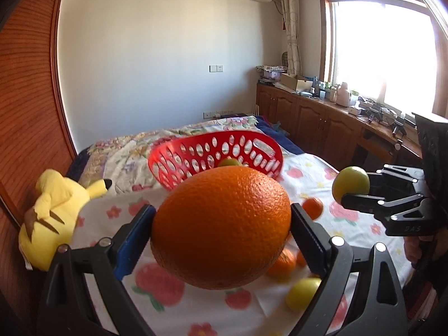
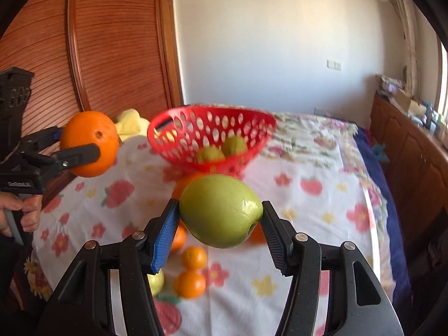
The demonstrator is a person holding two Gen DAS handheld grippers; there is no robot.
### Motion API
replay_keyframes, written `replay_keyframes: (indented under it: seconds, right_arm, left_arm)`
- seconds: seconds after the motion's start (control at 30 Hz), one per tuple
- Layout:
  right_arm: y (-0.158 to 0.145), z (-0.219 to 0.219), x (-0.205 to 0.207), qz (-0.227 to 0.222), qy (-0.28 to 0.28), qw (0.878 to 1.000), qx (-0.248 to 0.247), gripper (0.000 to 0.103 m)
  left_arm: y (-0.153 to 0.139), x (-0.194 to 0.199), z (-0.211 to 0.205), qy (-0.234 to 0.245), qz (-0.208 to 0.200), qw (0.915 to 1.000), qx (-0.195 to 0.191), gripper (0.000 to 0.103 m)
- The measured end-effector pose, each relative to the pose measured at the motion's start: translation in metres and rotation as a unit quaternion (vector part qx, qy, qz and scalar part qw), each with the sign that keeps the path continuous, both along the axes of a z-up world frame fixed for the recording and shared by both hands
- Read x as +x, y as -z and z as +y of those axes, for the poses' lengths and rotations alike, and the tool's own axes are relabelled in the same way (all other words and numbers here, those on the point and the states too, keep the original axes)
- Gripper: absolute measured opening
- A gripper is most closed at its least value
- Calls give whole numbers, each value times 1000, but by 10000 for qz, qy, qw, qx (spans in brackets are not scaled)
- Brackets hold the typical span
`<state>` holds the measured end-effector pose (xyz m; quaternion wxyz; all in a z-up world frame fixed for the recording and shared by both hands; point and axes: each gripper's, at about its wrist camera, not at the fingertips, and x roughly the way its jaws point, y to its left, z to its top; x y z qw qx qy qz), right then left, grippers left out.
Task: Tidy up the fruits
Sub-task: 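Lift the apple and orange and carry both over the red basket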
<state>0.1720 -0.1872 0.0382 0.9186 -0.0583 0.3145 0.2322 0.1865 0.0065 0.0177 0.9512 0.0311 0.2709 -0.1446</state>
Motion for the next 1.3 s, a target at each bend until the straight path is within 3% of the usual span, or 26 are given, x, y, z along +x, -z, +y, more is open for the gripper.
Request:
replay_keyframes:
  seconds: [0.3, 0.63, 0.97, 1.3]
  right_arm:
    - [-18, 22, 52, -168, -298, 9994, -32, 60]
    - [-19, 32, 113, -124, -449, 9989, 31, 60]
    - [1, 45, 141, 57, -565, 9984, -73, 60]
    - [11, 58, 155, 63, -570, 9978, -326, 60]
  left_arm:
    - [-14, 59, -2, -65, -7, 9999, 158, 93]
    - [-2, 123, -8, -192, 209, 9994, 186, 93]
    - [24, 150, -26, -179, 500, 9973, 504, 93]
    - [40, 164, -24, -172, 779, 9953, 540, 94]
